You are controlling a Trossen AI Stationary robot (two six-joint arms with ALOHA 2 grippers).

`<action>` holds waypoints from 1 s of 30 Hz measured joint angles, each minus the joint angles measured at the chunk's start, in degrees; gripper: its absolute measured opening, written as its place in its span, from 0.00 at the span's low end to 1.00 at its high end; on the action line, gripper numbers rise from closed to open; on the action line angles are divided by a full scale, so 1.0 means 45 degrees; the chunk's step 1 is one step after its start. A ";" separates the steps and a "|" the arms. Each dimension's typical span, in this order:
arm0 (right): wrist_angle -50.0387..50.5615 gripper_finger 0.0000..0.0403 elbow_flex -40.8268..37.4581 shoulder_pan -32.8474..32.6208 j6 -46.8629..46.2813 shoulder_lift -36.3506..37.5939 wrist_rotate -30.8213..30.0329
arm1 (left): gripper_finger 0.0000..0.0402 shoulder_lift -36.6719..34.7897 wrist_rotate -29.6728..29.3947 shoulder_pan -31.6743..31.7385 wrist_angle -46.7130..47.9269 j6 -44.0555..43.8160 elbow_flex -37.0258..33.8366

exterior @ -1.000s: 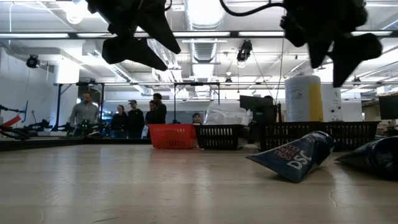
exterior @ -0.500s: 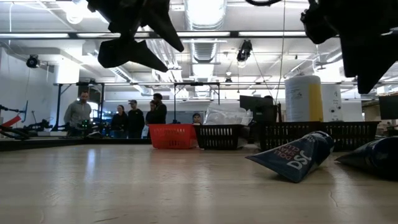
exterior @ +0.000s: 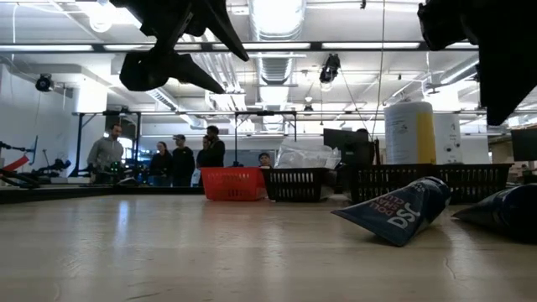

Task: Pick & Place Travel size toiletries
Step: Put the shave cream into the middle black bin

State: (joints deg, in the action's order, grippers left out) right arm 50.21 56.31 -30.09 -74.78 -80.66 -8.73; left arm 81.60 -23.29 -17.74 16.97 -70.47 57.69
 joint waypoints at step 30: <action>-0.1985 0.65 -0.0008 -0.0699 -0.4627 -0.0015 0.0729 | 0.61 0.0005 -0.0175 0.0094 0.0000 0.2533 0.0000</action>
State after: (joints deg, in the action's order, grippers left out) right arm 41.28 56.28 -33.23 -95.60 -80.73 -5.45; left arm 81.62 -24.08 -17.32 16.97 -59.07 57.69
